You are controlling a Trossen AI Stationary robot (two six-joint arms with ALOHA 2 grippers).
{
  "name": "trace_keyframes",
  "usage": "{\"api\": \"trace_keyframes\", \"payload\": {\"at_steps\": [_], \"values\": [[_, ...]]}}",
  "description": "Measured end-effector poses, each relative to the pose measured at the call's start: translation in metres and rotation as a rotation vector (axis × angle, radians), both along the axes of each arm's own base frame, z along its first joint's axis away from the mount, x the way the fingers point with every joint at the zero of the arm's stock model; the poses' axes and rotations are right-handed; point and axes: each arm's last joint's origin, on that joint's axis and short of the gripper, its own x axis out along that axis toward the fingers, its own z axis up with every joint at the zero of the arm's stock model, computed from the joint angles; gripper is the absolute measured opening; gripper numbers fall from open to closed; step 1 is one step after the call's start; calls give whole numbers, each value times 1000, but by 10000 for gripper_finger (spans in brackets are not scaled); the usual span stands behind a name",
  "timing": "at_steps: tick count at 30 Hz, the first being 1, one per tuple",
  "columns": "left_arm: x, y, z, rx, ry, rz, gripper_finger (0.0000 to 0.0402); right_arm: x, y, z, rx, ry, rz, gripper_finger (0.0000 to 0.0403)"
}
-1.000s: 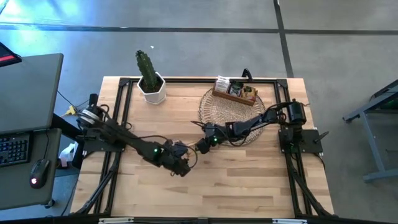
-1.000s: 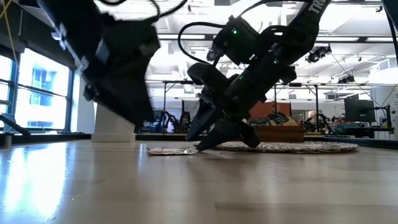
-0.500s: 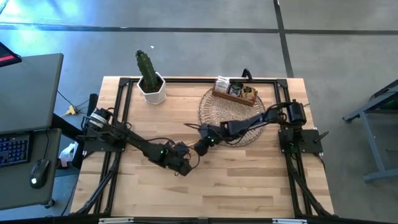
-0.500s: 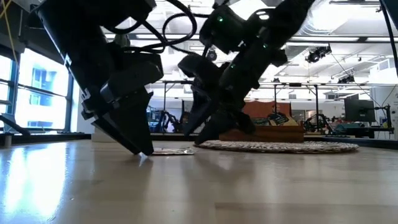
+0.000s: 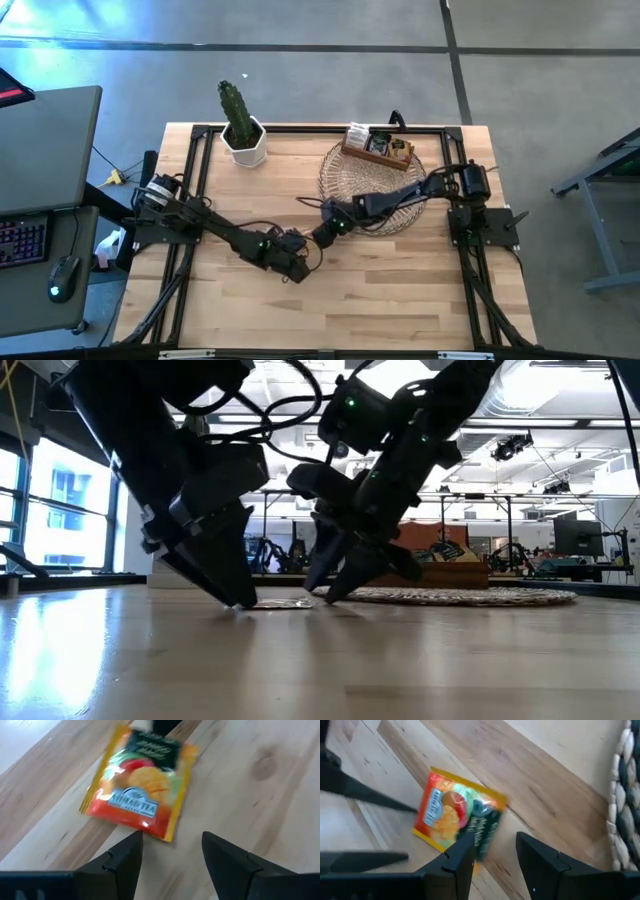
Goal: Pick & Place Tea
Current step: Put the yellow tea bag into the right section of the wooden organizer
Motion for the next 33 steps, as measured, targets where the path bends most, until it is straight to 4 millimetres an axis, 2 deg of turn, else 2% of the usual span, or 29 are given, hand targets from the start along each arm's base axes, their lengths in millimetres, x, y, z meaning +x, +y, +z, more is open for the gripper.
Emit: {"api": "trace_keyframes", "payload": {"at_steps": [5,10,16,20,24,29,33], "values": [[10,3,4,-9,-64,-55,202,2,-2,0,32,-24,15,144],[18,15,2,-28,-65,-83,202,3,-2,0,31,-33,42,144],[19,15,1,-37,-59,-96,202,3,-2,0,15,-36,60,144],[15,4,8,11,-84,-114,202,3,-1,0,-2,-37,61,144],[5,-11,33,25,-161,-101,202,3,-1,0,-7,-38,69,144],[-13,-19,23,37,-72,0,202,3,-1,0,-6,-43,72,144],[-10,-13,5,74,-20,61,202,4,0,1,-6,-46,64,144]]}}
